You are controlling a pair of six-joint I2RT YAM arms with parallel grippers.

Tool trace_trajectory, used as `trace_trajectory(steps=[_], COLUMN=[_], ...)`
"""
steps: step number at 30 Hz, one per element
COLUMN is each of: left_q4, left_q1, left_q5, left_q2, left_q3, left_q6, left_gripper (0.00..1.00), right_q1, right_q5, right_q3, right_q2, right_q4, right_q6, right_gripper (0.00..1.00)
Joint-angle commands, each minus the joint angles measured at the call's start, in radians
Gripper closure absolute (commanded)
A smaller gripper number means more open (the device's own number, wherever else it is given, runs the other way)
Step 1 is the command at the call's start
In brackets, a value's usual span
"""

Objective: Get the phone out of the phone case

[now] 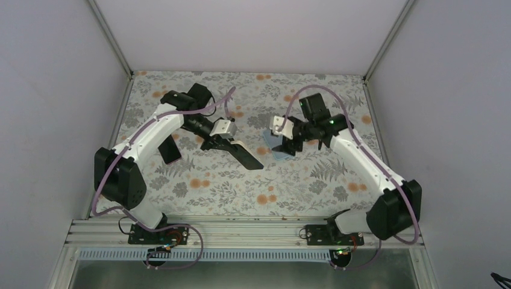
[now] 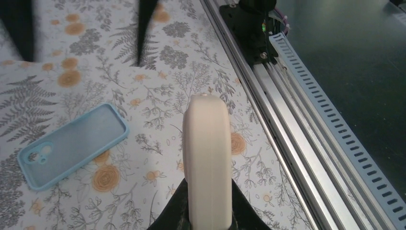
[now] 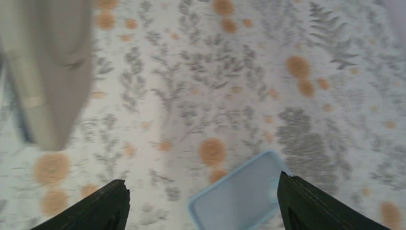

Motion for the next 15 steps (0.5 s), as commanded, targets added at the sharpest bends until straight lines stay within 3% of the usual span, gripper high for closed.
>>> trace_trajectory(steps=[1, 6, 15], left_q4=[0.033, 0.012, 0.016], left_q1=[0.031, 0.033, 0.033], left_q5=[0.157, 0.198, 0.198], left_q2=[0.014, 0.031, 0.020], left_q3=[0.050, 0.068, 0.051], left_q6=[0.007, 0.021, 0.019], left_gripper=[0.98, 0.98, 0.98], right_q1=[0.023, 0.040, 0.047], right_q5=[-0.123, -0.157, -0.194], right_q3=[-0.142, -0.236, -0.198], right_q2=[-0.076, -0.130, -0.094], right_q4=[-0.041, 0.054, 0.083], right_q6=[0.049, 0.111, 0.134], right_gripper=[0.21, 0.24, 0.27])
